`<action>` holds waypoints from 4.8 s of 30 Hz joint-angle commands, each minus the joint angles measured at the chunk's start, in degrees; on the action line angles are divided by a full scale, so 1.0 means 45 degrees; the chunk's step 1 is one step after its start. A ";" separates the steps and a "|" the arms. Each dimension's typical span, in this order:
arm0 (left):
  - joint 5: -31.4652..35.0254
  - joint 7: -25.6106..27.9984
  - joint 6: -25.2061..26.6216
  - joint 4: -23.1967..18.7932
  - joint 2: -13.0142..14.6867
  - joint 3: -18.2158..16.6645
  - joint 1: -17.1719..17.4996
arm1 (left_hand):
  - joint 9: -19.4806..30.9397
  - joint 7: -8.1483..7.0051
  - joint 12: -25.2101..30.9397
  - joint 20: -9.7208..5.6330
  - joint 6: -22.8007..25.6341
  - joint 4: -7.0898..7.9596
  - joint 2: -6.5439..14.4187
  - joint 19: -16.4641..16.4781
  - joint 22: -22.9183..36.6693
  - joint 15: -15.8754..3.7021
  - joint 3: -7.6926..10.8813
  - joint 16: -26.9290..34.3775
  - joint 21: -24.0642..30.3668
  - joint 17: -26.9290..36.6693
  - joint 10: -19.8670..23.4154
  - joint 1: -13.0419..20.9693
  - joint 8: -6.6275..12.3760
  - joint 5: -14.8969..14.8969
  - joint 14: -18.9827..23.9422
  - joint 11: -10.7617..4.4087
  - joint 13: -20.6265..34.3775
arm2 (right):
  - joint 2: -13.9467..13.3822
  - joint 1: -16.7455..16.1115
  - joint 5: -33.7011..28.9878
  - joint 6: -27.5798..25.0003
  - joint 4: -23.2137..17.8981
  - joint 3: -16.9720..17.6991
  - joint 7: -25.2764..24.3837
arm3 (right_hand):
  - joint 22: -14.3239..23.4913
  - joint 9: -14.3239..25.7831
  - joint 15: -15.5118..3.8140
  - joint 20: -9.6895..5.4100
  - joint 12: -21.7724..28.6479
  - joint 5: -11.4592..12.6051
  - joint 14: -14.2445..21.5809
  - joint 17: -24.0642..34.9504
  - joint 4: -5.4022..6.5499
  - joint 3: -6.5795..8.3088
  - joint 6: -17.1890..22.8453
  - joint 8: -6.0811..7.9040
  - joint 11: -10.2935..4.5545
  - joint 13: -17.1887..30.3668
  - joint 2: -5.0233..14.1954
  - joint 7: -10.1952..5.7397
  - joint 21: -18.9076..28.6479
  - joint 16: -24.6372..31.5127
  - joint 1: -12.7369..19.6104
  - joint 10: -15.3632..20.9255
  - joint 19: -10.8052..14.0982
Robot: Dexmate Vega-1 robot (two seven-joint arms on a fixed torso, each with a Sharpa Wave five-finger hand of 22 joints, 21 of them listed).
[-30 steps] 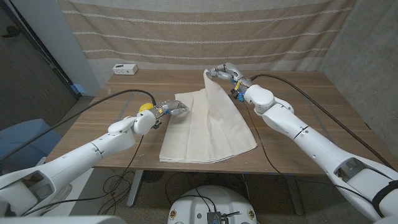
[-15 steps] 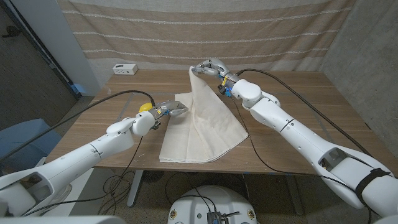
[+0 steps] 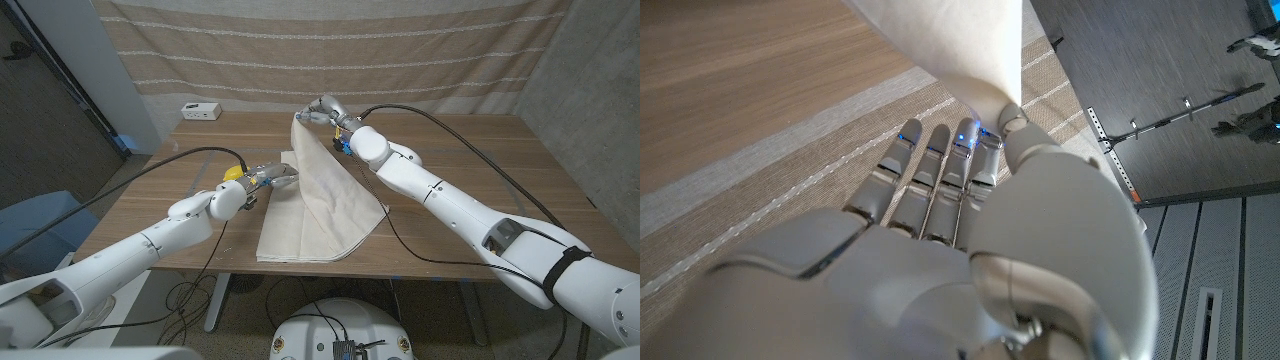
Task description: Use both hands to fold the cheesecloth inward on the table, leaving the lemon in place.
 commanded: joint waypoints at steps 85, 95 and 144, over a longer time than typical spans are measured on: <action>-0.0637 0.0117 -0.1148 0.1357 -0.0090 -0.0216 -0.0385 | 0.0031 -0.0006 -0.0102 -0.0024 0.0010 -0.0026 0.0206 0.0131 0.0060 -0.0454 0.0224 -0.0063 -0.0244 -0.0014 -0.0007 -0.0269 0.0047 0.0021 0.0036 0.0056 0.0020 | 0.3516 0.2450 -0.7691 -0.0612 0.6433 -0.3752 -0.3478 | 0.0018 -0.0306 -0.1147 -0.0121 -0.0240 0.0003 0.0225 0.0101 0.0072 0.0370 0.0273 0.0128 -0.0469 -0.0023 -0.0345 -0.0425 -0.0255 -0.0467 -0.0421 0.0424 -0.0167; -0.0714 0.0034 -0.1081 0.1380 -0.0062 -0.0197 -0.0429 | 0.0031 -0.0006 -0.0112 -0.0008 -0.0016 -0.0030 0.0203 0.0136 0.0061 -0.0443 0.0237 -0.0060 -0.0265 -0.0015 -0.0028 -0.0276 0.0038 0.0021 0.0039 0.0090 0.0021 | 0.6164 0.4837 -0.5297 -0.1003 1.2008 -0.6711 -0.0834 | 0.0029 -0.0353 -0.1170 -0.0157 -0.0373 0.0024 0.0157 0.0324 0.0150 0.0220 -0.0424 -0.0266 -0.0552 -0.0042 -0.0066 -0.0843 -0.0264 -0.0335 -0.0454 0.0256 -0.0219; 0.0539 0.5079 -0.0196 -0.4576 0.2380 -0.4430 0.4637 | 0.0361 0.0665 0.0459 0.0824 0.3185 -0.2279 0.0300 0.3718 0.0302 0.0223 0.0826 0.0357 0.0640 0.0154 0.3714 0.0855 0.0497 0.0183 0.5408 0.0674 0.0362 | 0.0669 0.2253 -0.4744 -0.5216 0.3022 -0.3259 -0.1983 | -0.0010 -0.0373 0.0264 0.1083 -0.1234 0.0616 -0.3361 -0.0653 0.1744 -0.2277 -0.7599 -0.2959 0.0502 -0.0379 -0.0714 -0.1381 -0.0055 -0.1223 -0.5665 -0.5001 -0.3652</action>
